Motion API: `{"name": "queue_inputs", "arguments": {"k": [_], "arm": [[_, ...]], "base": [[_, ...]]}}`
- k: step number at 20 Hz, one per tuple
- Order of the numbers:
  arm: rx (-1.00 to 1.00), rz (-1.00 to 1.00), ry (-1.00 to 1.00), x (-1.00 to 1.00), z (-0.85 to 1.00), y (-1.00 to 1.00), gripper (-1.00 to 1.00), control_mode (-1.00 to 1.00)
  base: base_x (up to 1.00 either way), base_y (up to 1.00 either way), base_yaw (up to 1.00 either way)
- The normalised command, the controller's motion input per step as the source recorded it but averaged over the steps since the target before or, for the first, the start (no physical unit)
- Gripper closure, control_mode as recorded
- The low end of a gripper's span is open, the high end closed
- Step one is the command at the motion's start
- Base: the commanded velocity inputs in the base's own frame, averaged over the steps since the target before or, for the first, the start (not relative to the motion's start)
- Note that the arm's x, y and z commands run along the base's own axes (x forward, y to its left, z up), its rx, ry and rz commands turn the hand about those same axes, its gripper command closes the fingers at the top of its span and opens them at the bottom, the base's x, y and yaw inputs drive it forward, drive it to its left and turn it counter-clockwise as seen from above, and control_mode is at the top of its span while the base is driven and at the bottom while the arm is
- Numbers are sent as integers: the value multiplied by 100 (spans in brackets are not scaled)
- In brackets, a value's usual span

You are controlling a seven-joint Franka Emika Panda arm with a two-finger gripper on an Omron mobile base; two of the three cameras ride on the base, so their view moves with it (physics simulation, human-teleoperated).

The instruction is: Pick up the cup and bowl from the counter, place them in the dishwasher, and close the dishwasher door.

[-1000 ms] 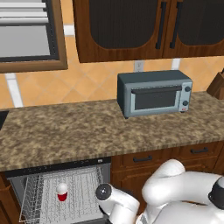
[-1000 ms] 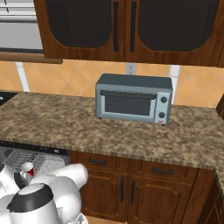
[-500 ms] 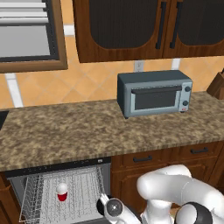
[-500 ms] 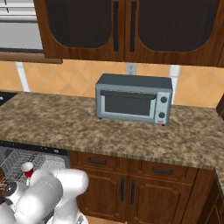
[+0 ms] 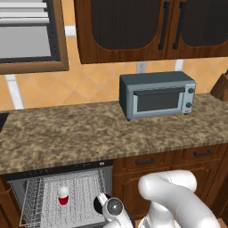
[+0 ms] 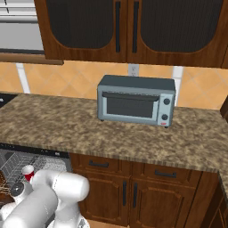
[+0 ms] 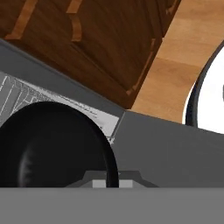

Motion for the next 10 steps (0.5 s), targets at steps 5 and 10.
{"name": "queue_inputs", "arguments": {"k": [5, 10], "arm": [[1, 0, 6, 36, -34, 17, 100, -100], [9, 0, 0, 22, -46, 8, 100, -100]], "base": [[0, 0, 0], [0, 0, 0]]}}
